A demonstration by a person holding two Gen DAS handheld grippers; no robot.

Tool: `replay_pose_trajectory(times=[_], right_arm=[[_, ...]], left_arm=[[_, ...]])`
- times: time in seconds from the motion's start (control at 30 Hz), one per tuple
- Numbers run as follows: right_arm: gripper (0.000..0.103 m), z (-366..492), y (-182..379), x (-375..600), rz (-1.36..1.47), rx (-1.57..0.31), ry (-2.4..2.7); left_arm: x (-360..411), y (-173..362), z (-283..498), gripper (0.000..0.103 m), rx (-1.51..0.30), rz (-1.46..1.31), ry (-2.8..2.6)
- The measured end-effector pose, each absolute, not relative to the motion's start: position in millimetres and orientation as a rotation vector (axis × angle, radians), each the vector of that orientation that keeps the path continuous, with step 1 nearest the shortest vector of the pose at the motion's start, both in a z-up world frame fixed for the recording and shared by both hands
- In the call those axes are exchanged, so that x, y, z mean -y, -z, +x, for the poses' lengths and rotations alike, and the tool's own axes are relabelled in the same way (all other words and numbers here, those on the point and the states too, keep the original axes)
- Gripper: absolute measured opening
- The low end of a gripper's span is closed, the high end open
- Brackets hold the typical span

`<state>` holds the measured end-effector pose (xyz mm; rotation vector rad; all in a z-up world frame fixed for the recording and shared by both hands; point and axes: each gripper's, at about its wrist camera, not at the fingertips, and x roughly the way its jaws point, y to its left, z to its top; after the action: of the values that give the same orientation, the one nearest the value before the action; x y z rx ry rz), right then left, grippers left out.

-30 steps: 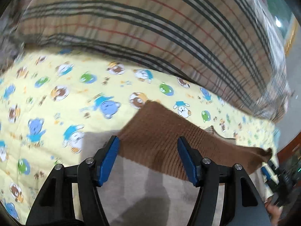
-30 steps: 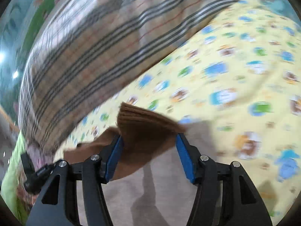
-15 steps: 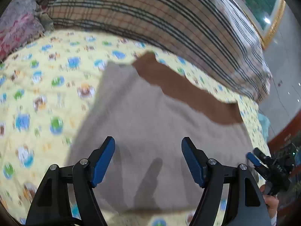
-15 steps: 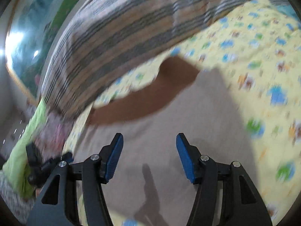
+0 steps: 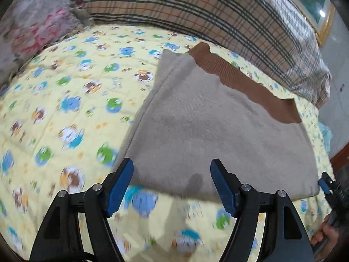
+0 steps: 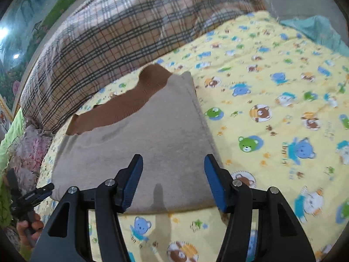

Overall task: Fold small clothes
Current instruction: 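Open both grippers and withdraw them from the folded hem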

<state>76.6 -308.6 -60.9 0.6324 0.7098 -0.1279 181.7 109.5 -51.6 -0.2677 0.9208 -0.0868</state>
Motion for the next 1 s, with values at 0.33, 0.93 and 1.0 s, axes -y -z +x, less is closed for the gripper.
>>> replay_pose_trajectory(times=[0.33, 0.93, 1.0], right_arm=[[0.06, 60.8, 53.1, 276.6, 0.634, -0.61, -0.057], [0.061, 66.2, 66.7, 269.7, 0.679, -0.612, -0.199], [0.061, 67.7, 68.7, 269.5, 0.683, -0.618, -0.207]], left_arm=[[-124.9, 56.8, 152.1, 0.074, -0.962, -0.448, 0.105], [-117.7, 81.6, 213.9, 0.074, -0.936, -0.649, 0.04], [-117.4, 81.2, 221.4, 0.074, -0.928, -0.664, 0.035]])
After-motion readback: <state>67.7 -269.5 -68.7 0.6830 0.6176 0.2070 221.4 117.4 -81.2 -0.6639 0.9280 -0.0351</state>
